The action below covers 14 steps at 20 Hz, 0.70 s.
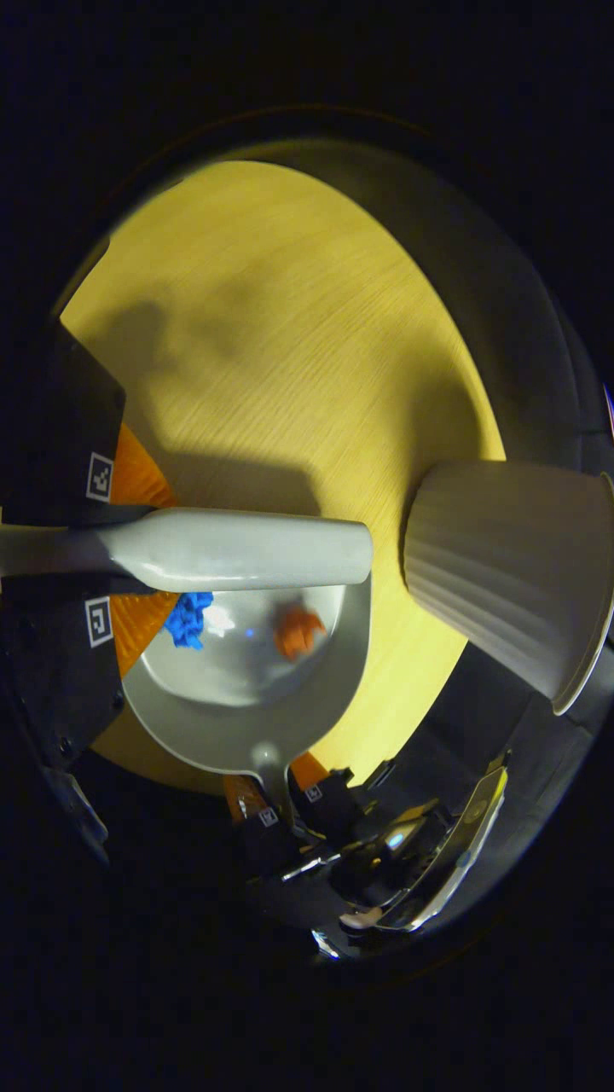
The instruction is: Pick up the small broom and dustpan from the desktop, sweep the trash into the dustpan with the broom, and then empty the trash into the garbage bin.
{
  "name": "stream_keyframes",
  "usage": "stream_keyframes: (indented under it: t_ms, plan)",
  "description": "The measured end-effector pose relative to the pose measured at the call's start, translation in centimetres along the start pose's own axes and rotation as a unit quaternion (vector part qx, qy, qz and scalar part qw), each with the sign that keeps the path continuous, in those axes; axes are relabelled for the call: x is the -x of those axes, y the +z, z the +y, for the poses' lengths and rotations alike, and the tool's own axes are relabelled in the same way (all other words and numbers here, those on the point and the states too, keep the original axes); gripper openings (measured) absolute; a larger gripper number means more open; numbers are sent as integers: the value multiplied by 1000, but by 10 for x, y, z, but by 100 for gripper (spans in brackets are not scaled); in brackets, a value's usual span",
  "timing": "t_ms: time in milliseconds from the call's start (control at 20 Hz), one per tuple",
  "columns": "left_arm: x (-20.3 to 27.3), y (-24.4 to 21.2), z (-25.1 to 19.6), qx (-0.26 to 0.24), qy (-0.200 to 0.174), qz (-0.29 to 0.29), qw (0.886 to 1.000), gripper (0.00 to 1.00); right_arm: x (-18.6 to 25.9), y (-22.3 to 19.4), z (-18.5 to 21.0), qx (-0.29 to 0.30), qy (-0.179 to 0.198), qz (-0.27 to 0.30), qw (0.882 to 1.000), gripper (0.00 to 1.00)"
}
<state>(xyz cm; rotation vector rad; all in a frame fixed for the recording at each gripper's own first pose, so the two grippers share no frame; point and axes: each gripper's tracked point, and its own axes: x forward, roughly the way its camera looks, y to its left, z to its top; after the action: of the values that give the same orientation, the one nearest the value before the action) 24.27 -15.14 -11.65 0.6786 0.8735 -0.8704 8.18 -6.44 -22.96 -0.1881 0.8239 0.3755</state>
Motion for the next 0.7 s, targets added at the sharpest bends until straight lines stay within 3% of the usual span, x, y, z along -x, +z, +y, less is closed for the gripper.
stream_keyframes:
  t_ms: [100, 200, 350, 650, 700]
  plan:
    - [-2, -2, -14, -10, -5, 8, 1000, 26, 0, 2, -1, -5, -4, -7, 1000, 37]
    - [-3, 4, -15, -12, 25, -8, 1000, 26, -2, 0, -1, -8, -9, -12, 1000, 34]
    - [10, 9, -11, 33, 74, -41, 996, 26, -3, -1, 0, -11, -14, -22, 1000, 33]
    - [60, -14, -20, 154, 157, -119, 968, 26, 2, 0, 2, -34, -16, -40, 999, 37]
    - [69, -25, -23, 176, 165, -131, 961, 24, 4, -1, 4, -45, -16, -42, 998, 29]
